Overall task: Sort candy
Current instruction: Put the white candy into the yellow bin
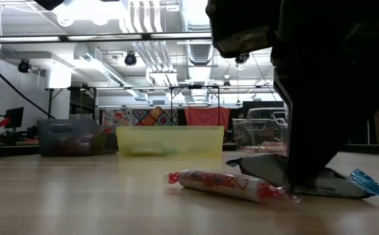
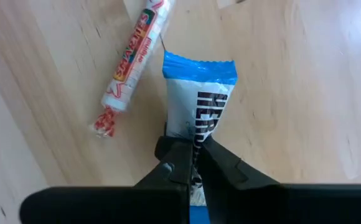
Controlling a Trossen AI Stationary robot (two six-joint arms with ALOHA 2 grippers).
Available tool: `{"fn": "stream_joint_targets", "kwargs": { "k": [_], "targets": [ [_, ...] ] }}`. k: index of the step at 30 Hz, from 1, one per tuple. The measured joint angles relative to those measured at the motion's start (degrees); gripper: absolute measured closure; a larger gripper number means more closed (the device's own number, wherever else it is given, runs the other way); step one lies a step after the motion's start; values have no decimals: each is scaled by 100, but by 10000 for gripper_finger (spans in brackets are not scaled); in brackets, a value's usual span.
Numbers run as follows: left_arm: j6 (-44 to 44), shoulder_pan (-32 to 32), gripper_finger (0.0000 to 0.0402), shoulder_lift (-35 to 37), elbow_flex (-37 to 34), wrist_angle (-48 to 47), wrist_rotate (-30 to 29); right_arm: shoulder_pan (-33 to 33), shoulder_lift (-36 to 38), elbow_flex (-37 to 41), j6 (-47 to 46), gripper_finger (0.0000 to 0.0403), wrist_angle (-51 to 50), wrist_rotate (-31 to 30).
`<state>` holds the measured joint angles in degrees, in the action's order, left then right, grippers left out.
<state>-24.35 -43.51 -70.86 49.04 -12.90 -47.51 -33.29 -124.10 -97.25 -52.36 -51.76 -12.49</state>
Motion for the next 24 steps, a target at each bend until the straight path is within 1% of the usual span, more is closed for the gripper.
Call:
{"fn": "stream_joint_targets", "kwargs": {
  "k": [6,11,14,18,21,24],
  "targets": [
    [-36,0,228,-175,0,-11,79,52,236,39,91,390,-111,-7],
    [-66,-21,228,-346,0,-11,597,220,775,23,427,391,-245,-443],
    [-72,-62,228,-416,0,-42,1059,479,1108,21,929,391,-263,-838],
    [27,-176,228,-521,-2,-273,1590,1052,1627,17,1899,391,-224,-1476],
    [66,-260,228,-603,-4,-404,1669,1712,1895,13,2855,391,-142,-1995],
    [51,-287,228,-669,-4,-410,1678,2495,1978,17,3805,391,232,-2166]
  ]
}}
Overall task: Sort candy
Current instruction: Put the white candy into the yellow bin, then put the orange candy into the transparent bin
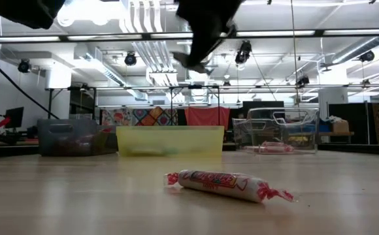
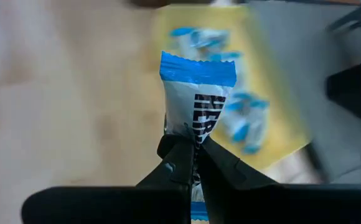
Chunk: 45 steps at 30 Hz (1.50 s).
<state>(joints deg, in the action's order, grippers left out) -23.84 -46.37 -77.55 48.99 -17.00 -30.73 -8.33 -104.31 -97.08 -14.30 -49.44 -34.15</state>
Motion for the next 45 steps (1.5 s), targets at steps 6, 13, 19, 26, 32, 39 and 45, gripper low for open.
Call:
{"fn": "stream_joint_targets", "kwargs": {
  "k": [6,13,19,26,32,39,45],
  "targets": [
    [-175,0,228,-120,0,13,-1,1565,-192,0,1272,390,1207,761],
    [-279,0,228,-239,0,61,-21,2653,-503,10,889,333,1503,2386],
    [-264,7,228,-342,-2,134,-202,2737,-595,17,785,251,1570,2432],
    [4,16,228,-678,-2,612,-585,2276,-107,17,638,221,1365,2431],
    [493,31,228,-1135,-4,1335,-583,1232,311,190,216,225,1162,2603],
    [556,2,228,-1424,-4,1654,-578,-387,360,685,-1423,223,1187,2489],
    [402,-306,228,-1144,-7,1373,-601,-1595,-263,817,-3393,223,1467,2370]
  ]
}}
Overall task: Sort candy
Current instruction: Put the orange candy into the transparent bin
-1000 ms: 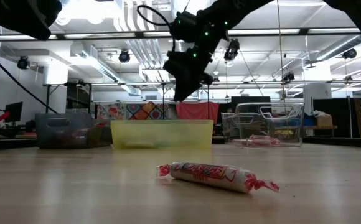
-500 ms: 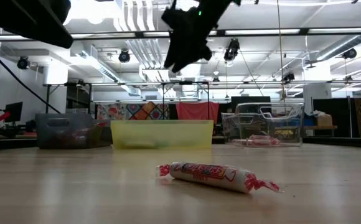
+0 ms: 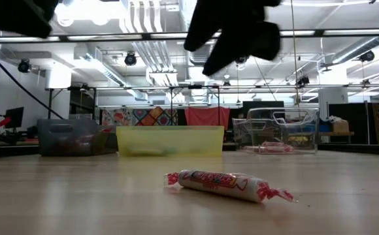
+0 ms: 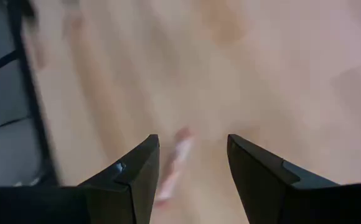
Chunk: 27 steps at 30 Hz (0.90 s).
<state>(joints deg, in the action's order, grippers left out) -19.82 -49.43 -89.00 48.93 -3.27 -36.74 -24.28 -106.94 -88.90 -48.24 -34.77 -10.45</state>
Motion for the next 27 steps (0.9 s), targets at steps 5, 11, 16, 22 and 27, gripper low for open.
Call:
{"fn": "stream_joint_targets", "kwargs": {
  "k": [5,11,16,22,27],
  "targets": [
    [78,-182,228,364,0,-241,-175,-430,-654,-292,-852,223,68,-4],
    [173,-203,228,693,0,-423,-178,-502,-1284,-720,-1209,224,-314,-5],
    [423,-203,228,739,0,-434,-181,-493,-1701,-1089,-1129,227,-701,-5],
    [460,-194,228,690,0,-452,-182,-495,-1935,-1200,-929,241,-747,-21],
    [456,-194,228,683,0,-446,-182,-497,-2003,-1209,-798,308,-801,-36]
  ]
}}
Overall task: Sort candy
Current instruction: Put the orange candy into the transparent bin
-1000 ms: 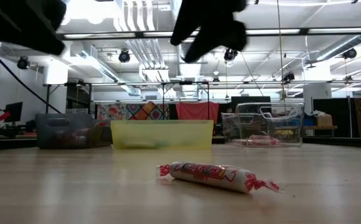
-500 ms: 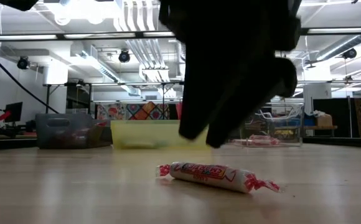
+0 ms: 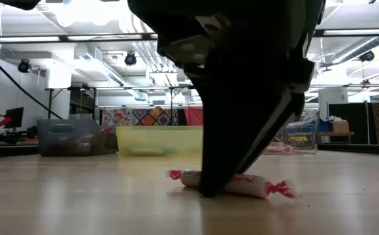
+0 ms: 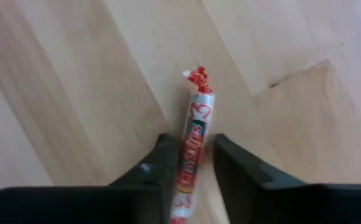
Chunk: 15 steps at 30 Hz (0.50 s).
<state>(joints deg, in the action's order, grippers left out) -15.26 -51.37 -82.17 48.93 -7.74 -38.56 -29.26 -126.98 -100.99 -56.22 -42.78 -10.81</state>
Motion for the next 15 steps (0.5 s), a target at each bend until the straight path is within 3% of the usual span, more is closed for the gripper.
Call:
{"fn": "stream_joint_targets", "kwargs": {
  "k": [4,10,15],
  "targets": [
    [254,-73,228,83,0,-27,55,2,23,2,183,374,-18,30],
    [695,-338,228,737,-94,-279,66,145,420,23,656,374,-374,103],
    [867,-350,228,1406,-720,198,-289,725,1340,-4,1207,378,-1678,-288]
  ]
}}
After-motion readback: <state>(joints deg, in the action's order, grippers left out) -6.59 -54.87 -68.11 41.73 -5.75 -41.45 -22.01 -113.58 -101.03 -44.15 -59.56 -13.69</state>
